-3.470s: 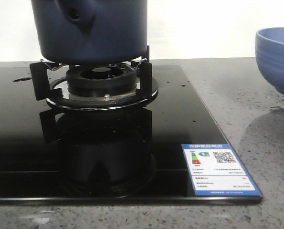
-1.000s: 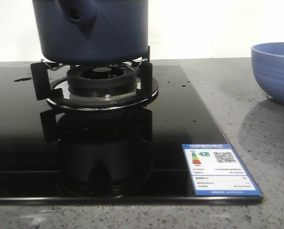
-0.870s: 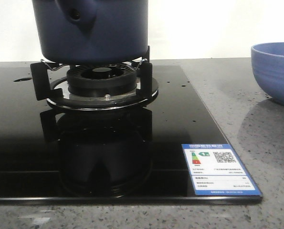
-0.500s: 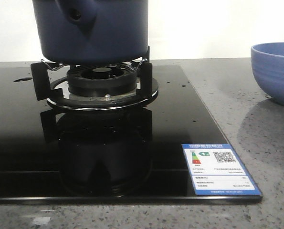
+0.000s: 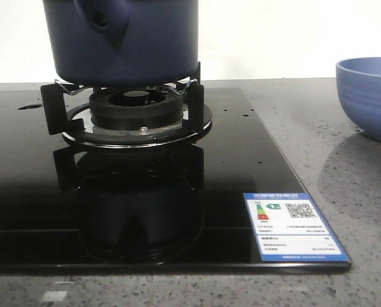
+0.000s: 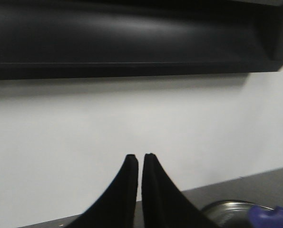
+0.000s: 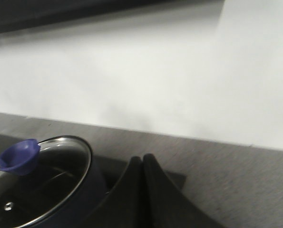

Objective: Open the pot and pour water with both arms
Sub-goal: 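Open right gripper and withdraw it from the bowl, then lower the held lid back onto the pot with left gripper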

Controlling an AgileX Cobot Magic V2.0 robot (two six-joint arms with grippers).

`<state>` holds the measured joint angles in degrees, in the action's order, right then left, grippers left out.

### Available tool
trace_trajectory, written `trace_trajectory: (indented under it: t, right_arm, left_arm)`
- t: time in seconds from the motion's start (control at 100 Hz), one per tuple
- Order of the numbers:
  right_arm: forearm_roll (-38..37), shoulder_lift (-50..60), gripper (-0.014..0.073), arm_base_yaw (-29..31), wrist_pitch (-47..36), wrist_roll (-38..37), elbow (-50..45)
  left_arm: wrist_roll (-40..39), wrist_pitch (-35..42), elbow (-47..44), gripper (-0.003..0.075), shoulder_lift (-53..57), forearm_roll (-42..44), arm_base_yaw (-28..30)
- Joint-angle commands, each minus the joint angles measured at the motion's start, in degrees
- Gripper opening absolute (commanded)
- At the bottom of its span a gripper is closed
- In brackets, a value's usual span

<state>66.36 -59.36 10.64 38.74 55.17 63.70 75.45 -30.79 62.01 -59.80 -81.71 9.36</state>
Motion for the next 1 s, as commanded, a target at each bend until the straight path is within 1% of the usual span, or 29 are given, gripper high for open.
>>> trace_trajectory:
  t: [0.0,0.04,0.11,0.14,0.19,0.27,0.36,0.45,0.59,0.78,0.99]
  right_arm:
    - [3.5,5.6,-0.0042,-0.3,-7.6,5.7,-2.6]
    - [3.5,8.2,-0.0042,-0.3,-9.8,7.3,-5.2]
    - [3.3,13.1,-0.0042,-0.3,-13.0,9.6,-9.8]
    - [3.3,15.2,-0.0042,-0.3,-14.2,10.4,-11.9]
    - [3.3,18.8,-0.0042,-0.3,-15.8,11.0,-15.5]
    - [3.0,24.9,-0.0042,-0.3,-16.9,11.1,-22.0]
    - [2.8,30.5,-0.0042,-0.3,-16.9,11.1,-28.9]
    - [2.8,36.4,-0.0042,-0.3,-16.9,11.1,-35.5]
    - [2.8,42.9,-0.0042,-0.3,-16.9,11.1,-42.5]
    - [2.8,44.5,-0.0042,-0.3,-17.7,11.1,-45.9]
    - [2.8,44.5,-0.0042,-0.3,-17.6,11.1,-45.9]
  left_arm:
    - [3.0,10.6,-4.0,-0.002,4.6,-2.2,-2.5]
    - [5.7,14.6,-6.5,-0.002,6.1,-2.2,-4.9]
    - [10.9,18.9,-11.3,-0.002,8.7,-2.2,-9.3]
    - [12.9,19.6,-13.7,-0.002,9.7,-2.3,-11.0]
    - [14.2,19.7,-16.8,-0.002,12.3,-3.3,-13.4]
    - [14.9,19.7,-21.5,-0.002,16.2,-8.0,-15.9]
    - [19.0,18.9,-26.4,-0.002,21.3,-13.6,-16.3]
    - [23.2,18.5,-31.0,-0.002,26.8,-17.0,-16.3]
    - [23.6,18.9,-37.2,-0.002,34.6,-19.0,-16.3]
    - [23.6,20.2,-43.0,-0.002,41.6,-22.4,-16.3]
    - [23.4,19.9,-44.0,-0.002,42.6,-23.3,-16.3]
